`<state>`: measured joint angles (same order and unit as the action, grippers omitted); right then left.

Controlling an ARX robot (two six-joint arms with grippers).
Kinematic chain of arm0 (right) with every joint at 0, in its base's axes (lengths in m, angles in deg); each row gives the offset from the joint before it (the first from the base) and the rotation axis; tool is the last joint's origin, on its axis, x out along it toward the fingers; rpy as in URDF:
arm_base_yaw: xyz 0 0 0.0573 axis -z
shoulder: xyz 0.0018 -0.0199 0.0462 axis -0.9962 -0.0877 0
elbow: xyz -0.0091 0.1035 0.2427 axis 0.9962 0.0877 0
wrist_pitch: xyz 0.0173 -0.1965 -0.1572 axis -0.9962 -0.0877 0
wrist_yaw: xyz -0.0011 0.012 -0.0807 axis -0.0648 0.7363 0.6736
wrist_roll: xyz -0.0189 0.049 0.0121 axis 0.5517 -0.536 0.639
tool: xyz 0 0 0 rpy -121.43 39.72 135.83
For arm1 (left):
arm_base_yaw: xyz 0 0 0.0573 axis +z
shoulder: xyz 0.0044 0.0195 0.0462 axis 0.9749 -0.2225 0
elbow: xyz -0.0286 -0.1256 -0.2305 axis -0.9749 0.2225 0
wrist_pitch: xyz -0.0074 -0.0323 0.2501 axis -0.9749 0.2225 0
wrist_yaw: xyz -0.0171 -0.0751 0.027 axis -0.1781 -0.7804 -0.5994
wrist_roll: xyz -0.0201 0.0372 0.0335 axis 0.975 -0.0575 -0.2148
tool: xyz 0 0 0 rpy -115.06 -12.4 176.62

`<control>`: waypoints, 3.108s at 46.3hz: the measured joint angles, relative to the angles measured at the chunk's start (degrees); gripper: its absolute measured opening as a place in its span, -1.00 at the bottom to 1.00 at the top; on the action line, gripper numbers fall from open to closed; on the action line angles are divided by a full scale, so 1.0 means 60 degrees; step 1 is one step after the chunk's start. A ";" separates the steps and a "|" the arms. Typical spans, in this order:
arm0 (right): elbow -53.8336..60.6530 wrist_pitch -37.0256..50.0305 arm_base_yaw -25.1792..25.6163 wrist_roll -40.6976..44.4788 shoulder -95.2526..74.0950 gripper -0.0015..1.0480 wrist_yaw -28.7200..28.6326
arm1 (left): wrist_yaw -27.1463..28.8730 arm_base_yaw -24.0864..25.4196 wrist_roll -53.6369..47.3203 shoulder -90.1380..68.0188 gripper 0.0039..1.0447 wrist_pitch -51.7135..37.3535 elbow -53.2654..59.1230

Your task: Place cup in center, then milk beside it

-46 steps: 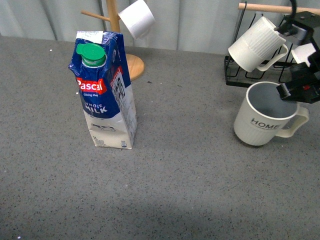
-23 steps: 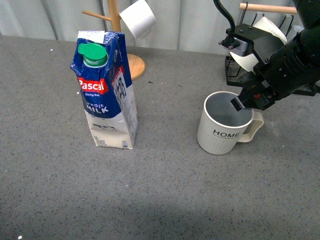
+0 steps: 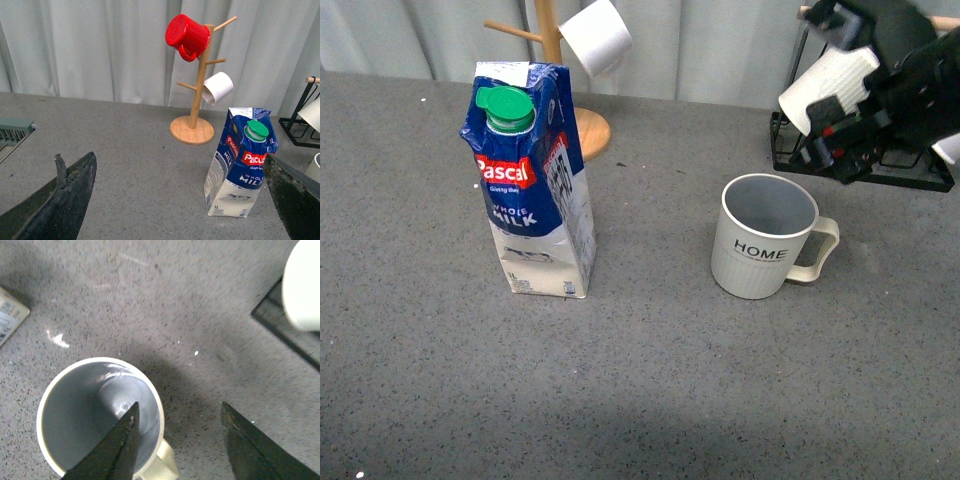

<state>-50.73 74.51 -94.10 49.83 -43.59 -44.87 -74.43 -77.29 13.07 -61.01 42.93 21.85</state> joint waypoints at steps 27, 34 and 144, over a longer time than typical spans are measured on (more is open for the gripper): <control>0.6120 1.0728 0.0659 -0.3064 0.3785 -0.13 0.3340 | -0.0004 0.0000 -0.0004 0.0000 0.88 0.0004 0.0000; 0.7184 1.0877 0.0798 -0.3180 0.4721 -0.57 0.3169 | 0.0000 0.0000 -0.0004 0.0000 0.88 0.0004 0.0000; 1.0819 0.0940 0.1508 -0.3257 1.8353 -0.56 0.2441 | -0.0004 0.0000 -0.0004 0.0000 0.88 0.0007 0.0000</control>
<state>14.18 80.15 -85.05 30.29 66.52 -30.23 -74.45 -77.29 13.05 -61.01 42.97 21.85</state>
